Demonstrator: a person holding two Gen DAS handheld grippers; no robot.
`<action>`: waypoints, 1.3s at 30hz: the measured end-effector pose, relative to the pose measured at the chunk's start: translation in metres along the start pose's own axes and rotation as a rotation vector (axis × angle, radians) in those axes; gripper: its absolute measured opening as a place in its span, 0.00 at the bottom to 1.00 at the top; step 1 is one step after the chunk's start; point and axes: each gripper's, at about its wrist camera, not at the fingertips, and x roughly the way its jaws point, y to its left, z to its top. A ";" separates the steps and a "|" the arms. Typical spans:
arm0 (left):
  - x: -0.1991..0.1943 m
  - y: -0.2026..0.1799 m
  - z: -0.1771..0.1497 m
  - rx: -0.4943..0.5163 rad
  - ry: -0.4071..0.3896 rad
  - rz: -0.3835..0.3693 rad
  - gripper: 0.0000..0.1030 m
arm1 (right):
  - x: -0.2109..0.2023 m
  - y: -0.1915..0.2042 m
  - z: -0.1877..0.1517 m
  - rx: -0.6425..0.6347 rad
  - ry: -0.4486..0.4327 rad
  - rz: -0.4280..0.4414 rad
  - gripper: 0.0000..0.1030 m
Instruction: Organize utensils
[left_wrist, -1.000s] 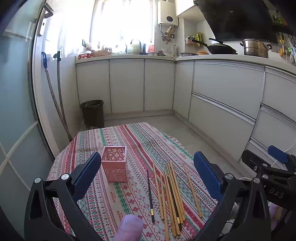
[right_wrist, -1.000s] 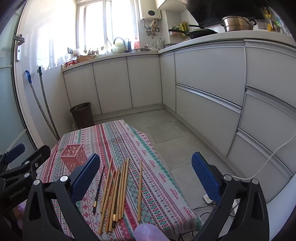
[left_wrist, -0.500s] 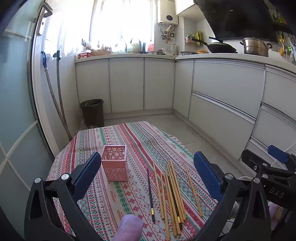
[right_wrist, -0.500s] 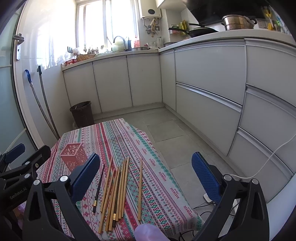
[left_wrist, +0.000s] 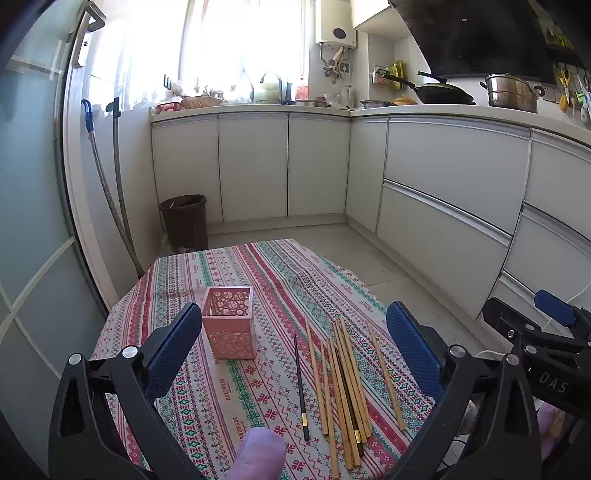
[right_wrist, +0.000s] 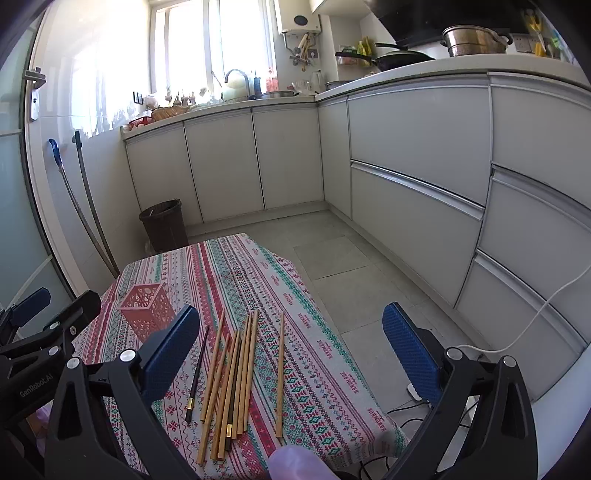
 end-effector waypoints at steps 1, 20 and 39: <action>0.000 0.000 0.000 -0.001 0.000 -0.001 0.93 | 0.000 0.000 0.000 -0.001 0.001 -0.001 0.94; 0.001 0.001 0.001 0.000 0.005 0.001 0.93 | 0.001 0.000 0.001 -0.001 0.005 0.000 0.94; 0.010 0.006 -0.001 -0.017 0.038 0.011 0.93 | 0.011 -0.005 -0.001 0.025 0.051 -0.029 0.94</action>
